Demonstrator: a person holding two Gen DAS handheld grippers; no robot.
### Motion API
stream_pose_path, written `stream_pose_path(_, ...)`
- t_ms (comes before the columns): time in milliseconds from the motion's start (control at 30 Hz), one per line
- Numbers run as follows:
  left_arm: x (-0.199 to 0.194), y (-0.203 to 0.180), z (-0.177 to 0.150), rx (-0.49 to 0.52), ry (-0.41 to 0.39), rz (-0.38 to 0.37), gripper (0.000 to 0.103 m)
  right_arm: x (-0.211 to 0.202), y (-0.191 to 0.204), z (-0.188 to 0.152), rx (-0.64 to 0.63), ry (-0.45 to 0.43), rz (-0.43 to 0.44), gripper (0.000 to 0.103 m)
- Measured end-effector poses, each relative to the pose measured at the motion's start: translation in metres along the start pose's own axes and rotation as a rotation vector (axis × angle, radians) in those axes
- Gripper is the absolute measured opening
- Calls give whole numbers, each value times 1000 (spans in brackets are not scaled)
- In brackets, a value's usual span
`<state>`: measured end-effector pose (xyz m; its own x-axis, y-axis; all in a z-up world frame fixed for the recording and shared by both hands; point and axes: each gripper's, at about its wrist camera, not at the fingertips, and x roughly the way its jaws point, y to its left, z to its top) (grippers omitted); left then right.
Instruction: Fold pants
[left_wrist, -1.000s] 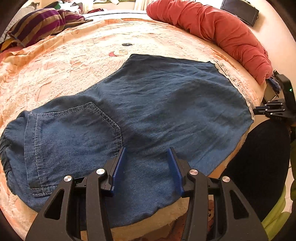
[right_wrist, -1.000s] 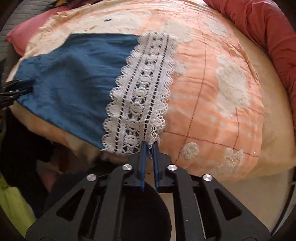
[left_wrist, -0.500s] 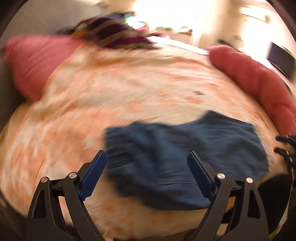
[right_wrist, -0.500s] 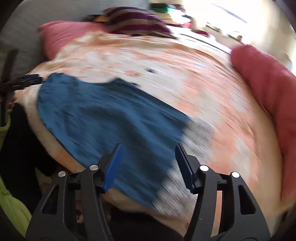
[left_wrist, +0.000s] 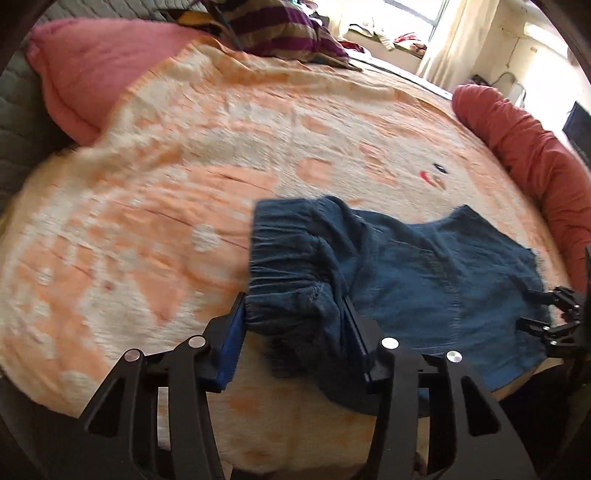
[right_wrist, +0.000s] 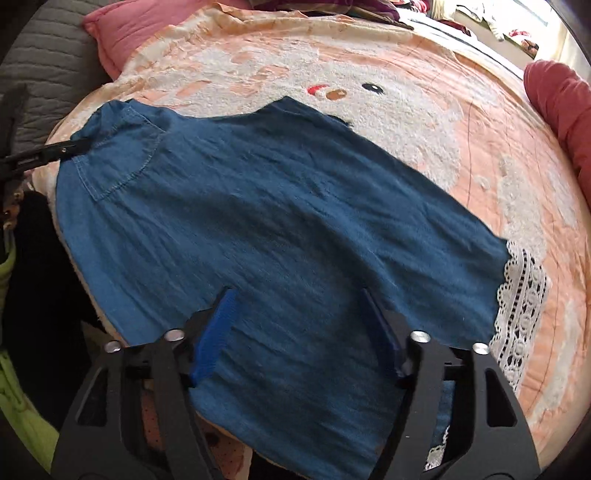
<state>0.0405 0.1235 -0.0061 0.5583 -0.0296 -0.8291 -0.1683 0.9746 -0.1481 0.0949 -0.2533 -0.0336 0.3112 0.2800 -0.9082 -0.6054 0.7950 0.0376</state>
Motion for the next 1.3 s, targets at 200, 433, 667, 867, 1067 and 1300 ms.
stream_pose_path(200,1,1,-1,-1,4,32,67,7,3,-1,-10,34,-24,70)
stream_pose_path(433,-55,-45,12,119,-205,-7,83,-52,-18,-4,98,-253,-28,72)
stream_pose_path(667,-28,-127,45,251,-143,-204,83,-96,-103,-35,478,-479,-45,73)
stream_pose_path(867,26,-178,84,309,-44,-255,83,-100,-150,-43,557,-457,-135,71)
stream_pose_path(1067,72,-197,100,337,6,-258,83,-52,-178,-9,464,-250,-113,65)
stream_pose_path(1300,107,-180,92,307,73,-287,83,-18,-195,-24,522,-183,-45,57)
